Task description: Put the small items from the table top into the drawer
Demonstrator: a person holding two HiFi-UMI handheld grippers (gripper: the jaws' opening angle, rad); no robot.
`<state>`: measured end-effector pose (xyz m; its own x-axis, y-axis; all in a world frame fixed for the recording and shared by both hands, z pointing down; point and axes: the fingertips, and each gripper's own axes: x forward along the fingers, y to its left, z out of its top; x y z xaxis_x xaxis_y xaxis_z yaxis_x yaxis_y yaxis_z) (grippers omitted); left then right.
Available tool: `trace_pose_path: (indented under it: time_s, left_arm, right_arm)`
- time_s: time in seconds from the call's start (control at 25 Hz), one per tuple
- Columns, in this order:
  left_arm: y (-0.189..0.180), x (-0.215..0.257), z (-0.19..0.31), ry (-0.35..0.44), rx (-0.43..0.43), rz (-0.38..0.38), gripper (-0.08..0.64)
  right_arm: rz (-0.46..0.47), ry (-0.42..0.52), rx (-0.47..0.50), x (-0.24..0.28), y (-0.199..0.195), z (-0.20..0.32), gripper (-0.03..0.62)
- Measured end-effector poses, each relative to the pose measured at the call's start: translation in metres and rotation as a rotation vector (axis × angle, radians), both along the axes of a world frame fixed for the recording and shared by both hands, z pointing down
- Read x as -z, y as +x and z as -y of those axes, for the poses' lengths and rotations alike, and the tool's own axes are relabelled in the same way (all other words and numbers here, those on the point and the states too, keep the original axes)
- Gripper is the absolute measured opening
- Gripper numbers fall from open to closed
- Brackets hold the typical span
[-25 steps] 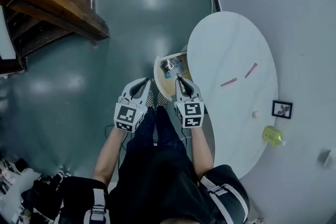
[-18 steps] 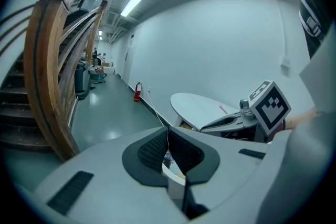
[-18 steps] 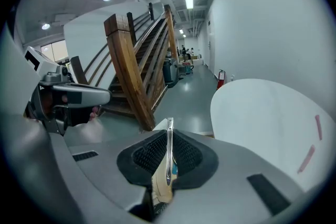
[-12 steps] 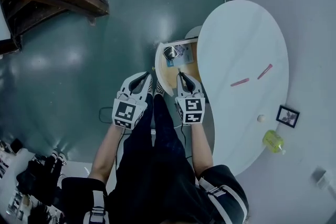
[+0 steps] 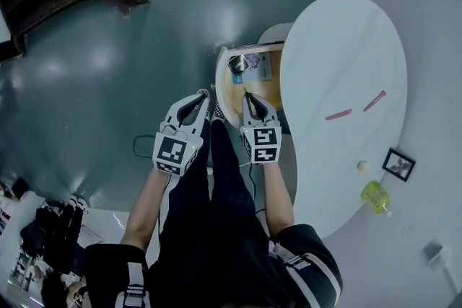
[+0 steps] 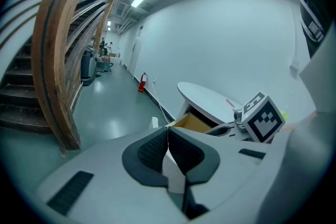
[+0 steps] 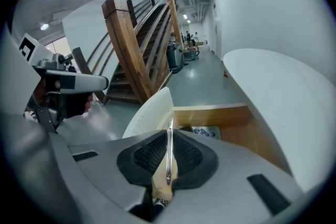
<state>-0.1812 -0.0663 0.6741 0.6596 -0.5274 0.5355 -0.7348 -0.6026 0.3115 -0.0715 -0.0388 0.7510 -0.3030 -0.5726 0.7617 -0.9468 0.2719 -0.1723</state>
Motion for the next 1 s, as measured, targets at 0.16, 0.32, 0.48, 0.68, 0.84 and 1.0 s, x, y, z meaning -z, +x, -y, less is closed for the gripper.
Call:
trace_pose_path:
  time_s: [0.16, 0.32, 0.48, 0.68, 0.84, 1.0]
  left_arm:
    - [-0.001, 0.001, 0.001, -0.005, 0.010, 0.004, 0.020]
    - [-0.002, -0.001, -0.003, -0.012, 0.007, -0.002, 0.020]
    - [-0.005, -0.003, -0.005, -0.021, 0.019, 0.001, 0.020]
    - [-0.007, -0.006, -0.006, -0.030, 0.027, 0.002, 0.020]
    - [-0.008, -0.011, -0.005, -0.036, 0.033, 0.007, 0.020]
    - [-0.008, -0.014, -0.007, -0.041, 0.034, 0.007, 0.020]
  right_arm:
    - [-0.001, -0.022, 0.026, -0.015, -0.005, 0.010, 0.055]
    - [-0.027, -0.036, 0.073, -0.035, -0.012, 0.023, 0.055]
    - [-0.046, -0.066, 0.119, -0.052, -0.020, 0.032, 0.055]
    - [-0.047, -0.109, 0.147, -0.073, -0.023, 0.035, 0.055]
    - [-0.040, -0.148, 0.153, -0.091, -0.025, 0.036, 0.055]
    - [-0.040, -0.182, 0.160, -0.106, -0.029, 0.036, 0.055]
